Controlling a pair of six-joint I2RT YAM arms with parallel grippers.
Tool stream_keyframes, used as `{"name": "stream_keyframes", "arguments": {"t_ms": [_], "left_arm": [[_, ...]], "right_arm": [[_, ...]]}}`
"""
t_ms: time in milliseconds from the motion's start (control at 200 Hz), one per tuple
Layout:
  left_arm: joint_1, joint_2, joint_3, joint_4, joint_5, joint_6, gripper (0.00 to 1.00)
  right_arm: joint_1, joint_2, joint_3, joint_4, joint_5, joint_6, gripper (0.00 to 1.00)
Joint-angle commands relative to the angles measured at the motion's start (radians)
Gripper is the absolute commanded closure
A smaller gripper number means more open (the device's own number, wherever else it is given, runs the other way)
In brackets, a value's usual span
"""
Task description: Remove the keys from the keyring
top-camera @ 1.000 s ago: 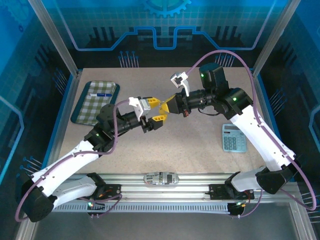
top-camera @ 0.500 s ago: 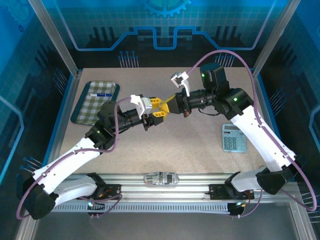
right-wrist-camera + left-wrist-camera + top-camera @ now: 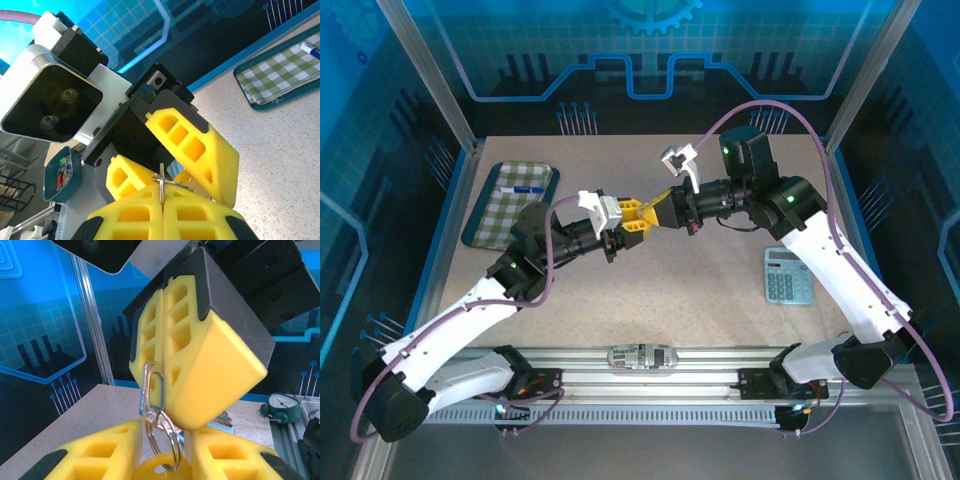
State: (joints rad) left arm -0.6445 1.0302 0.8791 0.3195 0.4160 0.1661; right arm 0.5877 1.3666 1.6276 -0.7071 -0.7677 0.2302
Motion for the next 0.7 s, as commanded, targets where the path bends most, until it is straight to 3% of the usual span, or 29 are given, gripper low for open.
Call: {"name": "stream_keyframes", "arguments": {"t_ms": [0, 55, 110, 495, 695], "left_arm": [[-0.003, -0.021, 0.034, -0.007, 0.000, 0.022, 0.80], [-0.003, -0.019, 0.036, -0.012, 0.000, 0.027, 0.94], [-0.002, -0.018, 0.038, -0.016, -0.001, 0.029, 1.00], [-0.003, -0.021, 0.031, -0.013, -0.047, 0.032, 0.99], [-0.003, -0.036, 0.012, 0.010, -0.111, 0.060, 1.00]], "right_arm": [[-0.005, -0.018, -0.013, -0.012, -0.021, -0.012, 1.00], [-0.005, -0.020, -0.014, -0.012, -0.019, -0.012, 1.00], [-0.008, -0.024, -0.017, -0.011, -0.015, -0.014, 1.00], [-0.020, -0.041, -0.038, 0.035, -0.016, 0.012, 1.00], [-0.023, -0.062, -0.061, 0.052, 0.044, -0.012, 1.00]]}}
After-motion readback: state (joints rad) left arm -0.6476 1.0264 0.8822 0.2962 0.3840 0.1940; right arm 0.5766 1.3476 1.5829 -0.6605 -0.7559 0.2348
